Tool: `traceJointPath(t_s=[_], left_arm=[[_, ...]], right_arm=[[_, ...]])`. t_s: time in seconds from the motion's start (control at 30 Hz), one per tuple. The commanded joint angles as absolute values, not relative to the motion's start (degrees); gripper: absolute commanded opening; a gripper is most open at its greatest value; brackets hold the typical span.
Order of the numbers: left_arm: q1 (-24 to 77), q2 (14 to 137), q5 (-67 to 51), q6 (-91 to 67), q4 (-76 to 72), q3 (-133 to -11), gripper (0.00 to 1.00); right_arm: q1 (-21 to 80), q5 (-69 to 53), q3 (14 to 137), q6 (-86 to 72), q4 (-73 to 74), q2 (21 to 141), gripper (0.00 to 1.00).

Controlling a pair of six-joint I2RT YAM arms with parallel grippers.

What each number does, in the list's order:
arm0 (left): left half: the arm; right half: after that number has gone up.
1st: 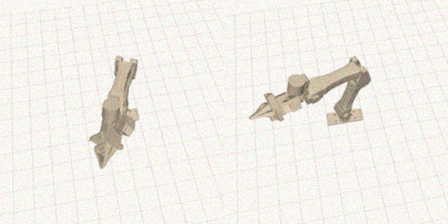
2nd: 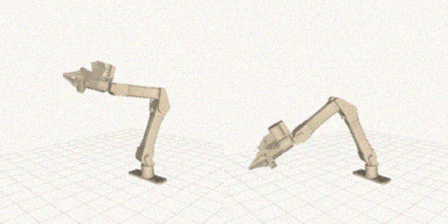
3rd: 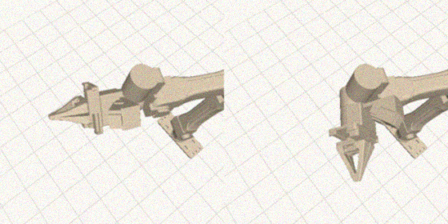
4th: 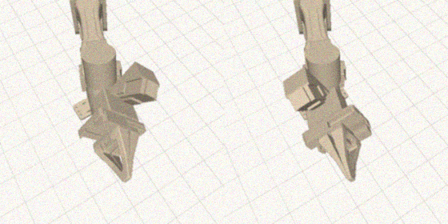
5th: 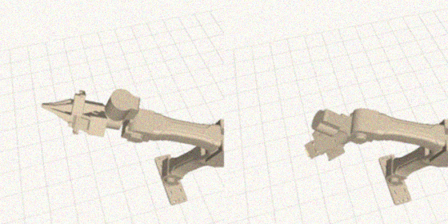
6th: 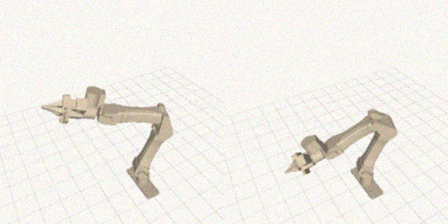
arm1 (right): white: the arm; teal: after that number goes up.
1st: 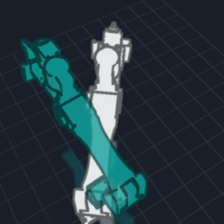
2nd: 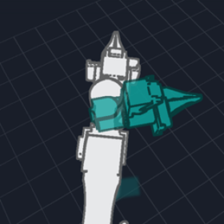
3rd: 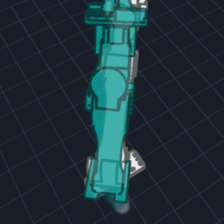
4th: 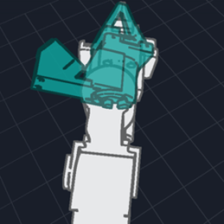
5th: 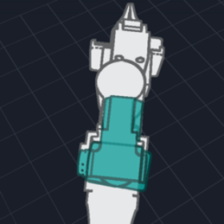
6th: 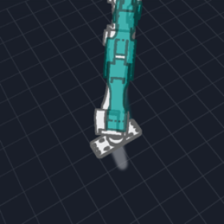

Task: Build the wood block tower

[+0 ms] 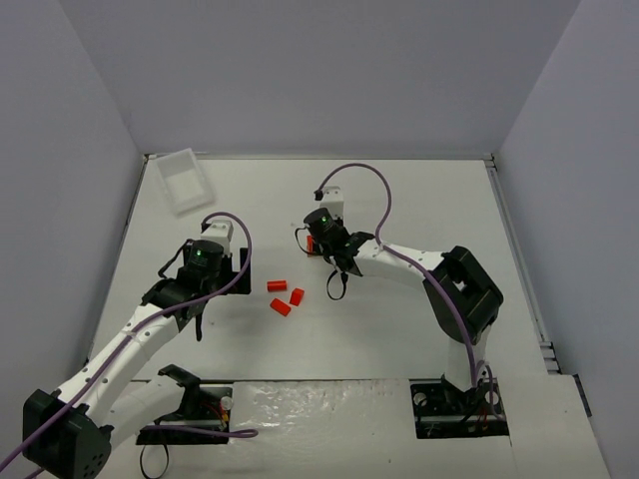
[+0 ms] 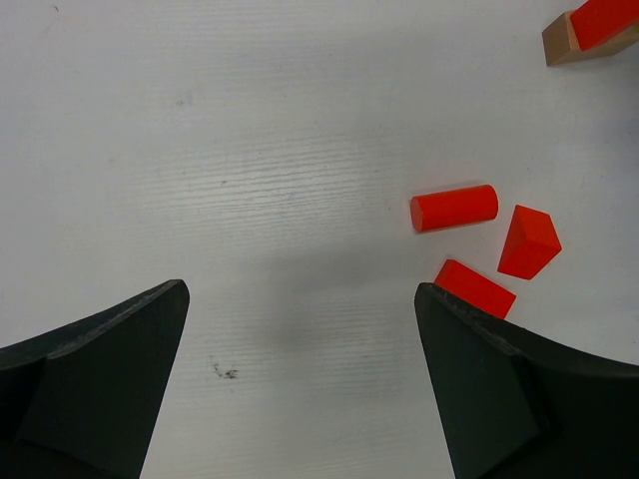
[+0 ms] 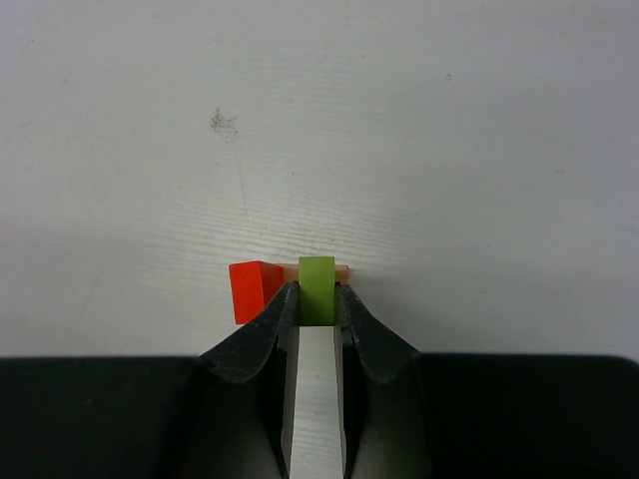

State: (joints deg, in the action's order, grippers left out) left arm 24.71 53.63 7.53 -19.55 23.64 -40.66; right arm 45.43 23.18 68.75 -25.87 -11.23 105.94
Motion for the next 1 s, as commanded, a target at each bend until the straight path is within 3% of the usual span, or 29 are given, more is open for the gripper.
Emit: traceJointPath(t_s=[0.0, 0.97], left_arm=[[24.35, 53.35, 7.56, -18.73, 20.57, -42.01, 0.96], [24.17, 52.95, 6.77, -18.9, 20.21, -41.84, 0.96]], right_arm=[[45.96, 25.66, 69.52, -25.85, -14.5, 106.25, 0.03], [46.58, 26.98, 69.78, -25.26, -14.41, 107.18, 0.09]])
